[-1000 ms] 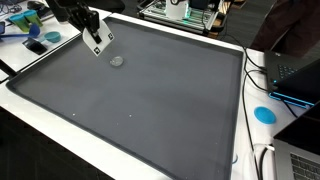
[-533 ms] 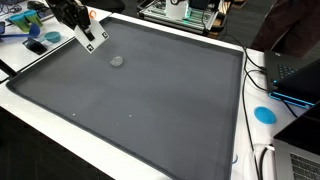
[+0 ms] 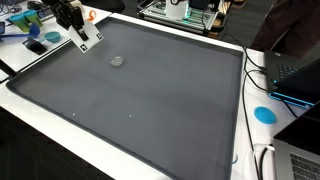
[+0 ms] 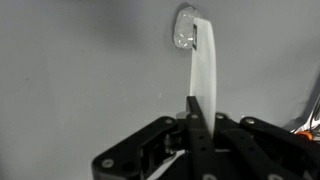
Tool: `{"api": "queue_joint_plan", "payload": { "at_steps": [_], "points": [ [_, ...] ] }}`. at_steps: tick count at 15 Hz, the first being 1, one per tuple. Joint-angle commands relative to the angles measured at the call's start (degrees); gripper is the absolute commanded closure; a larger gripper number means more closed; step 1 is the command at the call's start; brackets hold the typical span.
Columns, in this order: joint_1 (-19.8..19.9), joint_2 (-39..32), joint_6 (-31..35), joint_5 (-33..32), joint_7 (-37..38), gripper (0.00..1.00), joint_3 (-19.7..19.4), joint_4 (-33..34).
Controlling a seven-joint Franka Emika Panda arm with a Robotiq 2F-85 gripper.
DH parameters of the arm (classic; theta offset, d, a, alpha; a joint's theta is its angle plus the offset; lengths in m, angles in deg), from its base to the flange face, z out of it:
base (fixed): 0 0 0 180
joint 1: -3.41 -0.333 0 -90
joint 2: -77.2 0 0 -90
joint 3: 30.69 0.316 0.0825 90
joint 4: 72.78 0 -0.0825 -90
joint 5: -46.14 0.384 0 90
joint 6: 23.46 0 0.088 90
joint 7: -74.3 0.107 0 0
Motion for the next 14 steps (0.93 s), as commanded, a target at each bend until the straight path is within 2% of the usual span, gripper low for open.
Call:
{"api": "queue_joint_plan", "payload": {
  "at_steps": [1, 14],
  "points": [
    [0.8, -0.9, -0.7, 1.1, -1.1, 0.99, -0.5, 1.0],
    [0.0, -0.1, 0.2, -1.3, 1.2, 0.99, -2.3, 0.9]
  ]
}}
